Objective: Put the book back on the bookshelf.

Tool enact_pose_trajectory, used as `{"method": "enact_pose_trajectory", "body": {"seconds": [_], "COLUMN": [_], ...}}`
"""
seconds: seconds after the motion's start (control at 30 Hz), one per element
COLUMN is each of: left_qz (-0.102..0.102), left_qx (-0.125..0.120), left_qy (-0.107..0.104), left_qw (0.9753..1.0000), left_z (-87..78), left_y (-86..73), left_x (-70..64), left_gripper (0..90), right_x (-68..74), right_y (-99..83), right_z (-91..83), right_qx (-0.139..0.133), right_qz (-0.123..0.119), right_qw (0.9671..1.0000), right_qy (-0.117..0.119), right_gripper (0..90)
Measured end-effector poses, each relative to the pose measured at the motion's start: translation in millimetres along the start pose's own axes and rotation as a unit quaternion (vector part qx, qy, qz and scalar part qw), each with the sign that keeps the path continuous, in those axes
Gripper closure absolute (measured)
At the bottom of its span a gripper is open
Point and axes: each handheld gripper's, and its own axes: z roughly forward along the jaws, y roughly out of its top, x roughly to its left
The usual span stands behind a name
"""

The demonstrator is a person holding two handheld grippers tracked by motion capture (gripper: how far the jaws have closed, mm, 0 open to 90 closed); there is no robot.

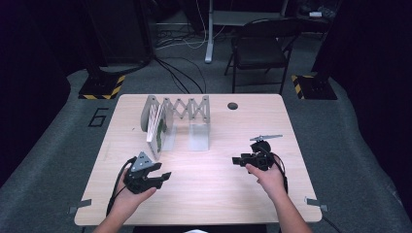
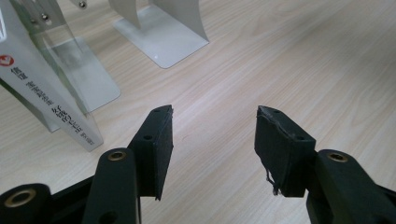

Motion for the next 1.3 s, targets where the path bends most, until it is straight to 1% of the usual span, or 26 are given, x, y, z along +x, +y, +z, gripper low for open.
{"method": "enact_pose_trajectory", "body": {"seconds": [0.07,0.17,0.27,0.3,0.33,0.37,0.4,0.43,0.47,0.5,0.53,0.67,0.7,0.73,0.83,0.9,0.93,1.0,1.03,1.07,1.1,1.13,1.2,1.23,1.27,1.3], "left_qz": [-0.003,-0.007,-0.005,-0.002,-0.002,0.0,0.0,-0.003,-0.003,-0.005,-0.003,0.005,0.01,0.013,0.016,0.017,0.015,0.016,0.01,0.01,0.012,0.01,0.013,0.015,0.01,0.015], "left_qx": [-0.004,0.002,0.006,0.01,0.01,0.016,0.016,0.024,0.024,0.027,0.03,0.037,0.044,0.05,0.05,0.053,0.051,0.056,0.057,0.057,0.059,0.063,0.062,0.061,0.059,0.062], "left_qy": [0.003,-0.001,-0.001,0.0,0.0,0.0,0.0,-0.004,-0.004,-0.004,-0.007,-0.003,0.001,0.001,0.0,0.0,0.0,-0.003,-0.003,-0.003,0.001,-0.001,0.002,0.009,0.014,0.022], "left_qw": [1.0,1.0,1.0,0.9999,0.9999,0.9999,0.9999,0.9997,0.9997,0.9996,0.9995,0.9993,0.999,0.9987,0.9986,0.9984,0.9986,0.9983,0.9983,0.9983,0.9982,0.998,0.998,0.998,0.9981,0.9977], "left_z": [2.8,6.3,9.2,12.7,12.7,16.7,16.7,20.3,20.3,24.0,25.4,30.8,33.2,34.1,36.9,40.6,41.7,42.4,44.1,44.1,45.4,45.3,45.6,45.6,45.3,43.5], "left_y": [-4.6,-9.4,-12.8,-16.5,-16.5,-20.4,-20.4,-23.4,-23.4,-25.7,-26.6,-29.5,-31.0,-31.6,-33.2,-35.0,-35.5,-35.7,-36.8,-36.8,-37.6,-37.6,-37.8,-37.6,-37.5,-36.8], "left_x": [1.6,3.2,3.7,4.0,4.0,4.3,4.3,4.5,4.5,4.1,4.4,5.0,5.1,5.4,6.7,8.1,8.3,9.7,10.5,10.5,11.2,11.4,11.8,12.6,12.3,13.5], "left_gripper": [46.0,45.9,45.7,45.3,45.1,44.9,44.7,44.6,44.3,43.9,43.8,43.6,43.6,43.5,43.5,43.2,43.0,42.8,42.7,42.6,42.6,42.4,42.0,41.9,41.8,41.8], "right_x": [-0.2,-0.5,-0.3,-1.0,-1.0,-1.4,-1.8,-1.9,-1.9,-2.0,-1.8,-1.3,-0.2,-0.8,-0.9,0.2,0.2,0.4,0.1,0.0,-0.3,0.5,-0.2,-0.9,-0.5,-1.5], "right_y": [-0.1,-0.3,-0.4,-0.4,-0.4,-0.5,-0.6,-0.9,-0.9,-1.1,-1.2,-1.8,-1.8,-1.8,-1.8,-2.0,-2.4,-2.6,-2.5,-2.5,-2.5,-2.6,-2.5,-2.4,-2.4,-2.5], "right_z": [-0.3,0.4,0.8,1.3,1.3,1.8,1.9,2.2,2.2,3.2,3.5,4.1,4.4,4.9,5.3,5.6,6.4,6.6,7.5,7.4,7.4,6.6,6.1,6.0,5.9,6.5], "right_qx": [0.0,0.001,0.002,-0.001,-0.001,-0.003,-0.003,-0.002,-0.002,-0.001,-0.001,0.003,0.005,0.002,0.005,0.01,0.008,0.009,0.006,0.005,0.004,0.008,0.009,0.008,0.009,0.007], "right_qz": [0.0,-0.001,0.001,-0.003,-0.003,-0.004,-0.005,-0.005,-0.005,-0.003,-0.002,-0.004,-0.002,-0.008,-0.013,-0.008,-0.01,-0.011,-0.018,-0.018,-0.02,-0.013,-0.015,-0.016,-0.012,-0.017], "right_qw": [1.0,1.0,1.0,1.0,1.0,1.0,1.0,1.0,1.0,1.0,1.0,1.0,1.0,0.9999,0.9999,0.9999,0.9999,0.9998,0.9997,0.9997,0.9997,0.9998,0.9997,0.9997,0.9998,0.9997], "right_qy": [-0.001,-0.001,-0.002,-0.001,-0.001,-0.001,-0.001,-0.001,-0.001,-0.003,-0.003,-0.005,-0.006,-0.006,-0.01,-0.01,-0.012,-0.012,-0.013,-0.015,-0.014,-0.015,-0.015,-0.017,-0.016,-0.017], "right_gripper": [49.5,49.5,49.5,49.5,49.5,49.5,49.5,49.5,49.5,49.5,49.5,49.4,49.3,49.3,49.2,49.1,49.0,48.9,48.8,48.7,48.6,48.6,48.6,48.4,48.3,48.2]}}
